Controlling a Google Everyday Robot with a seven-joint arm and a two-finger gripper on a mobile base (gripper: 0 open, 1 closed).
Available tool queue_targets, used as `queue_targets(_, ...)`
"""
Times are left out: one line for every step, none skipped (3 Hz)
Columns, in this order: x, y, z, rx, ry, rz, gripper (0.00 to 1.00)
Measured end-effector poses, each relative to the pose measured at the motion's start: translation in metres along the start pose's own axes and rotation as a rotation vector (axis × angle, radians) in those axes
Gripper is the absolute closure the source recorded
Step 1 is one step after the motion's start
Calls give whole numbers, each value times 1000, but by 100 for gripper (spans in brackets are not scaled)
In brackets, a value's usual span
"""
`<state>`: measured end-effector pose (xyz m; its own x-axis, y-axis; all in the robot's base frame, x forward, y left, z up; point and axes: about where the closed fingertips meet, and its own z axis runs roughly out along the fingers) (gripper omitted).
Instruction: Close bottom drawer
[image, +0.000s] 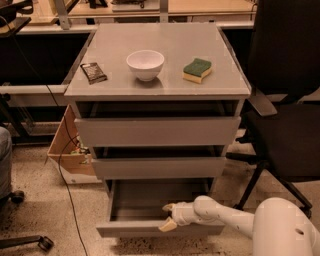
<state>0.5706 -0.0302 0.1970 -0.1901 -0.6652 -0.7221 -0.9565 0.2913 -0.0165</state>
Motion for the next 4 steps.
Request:
queue_targets(-25,-16,-1,15,-27,-53,31)
queue_targets(-43,-26,-2,30,-52,-84,8)
queue_targets(-45,-18,-3,22,-61,-76,100)
queue_targets(-37,0,-2,2,-62,-60,100)
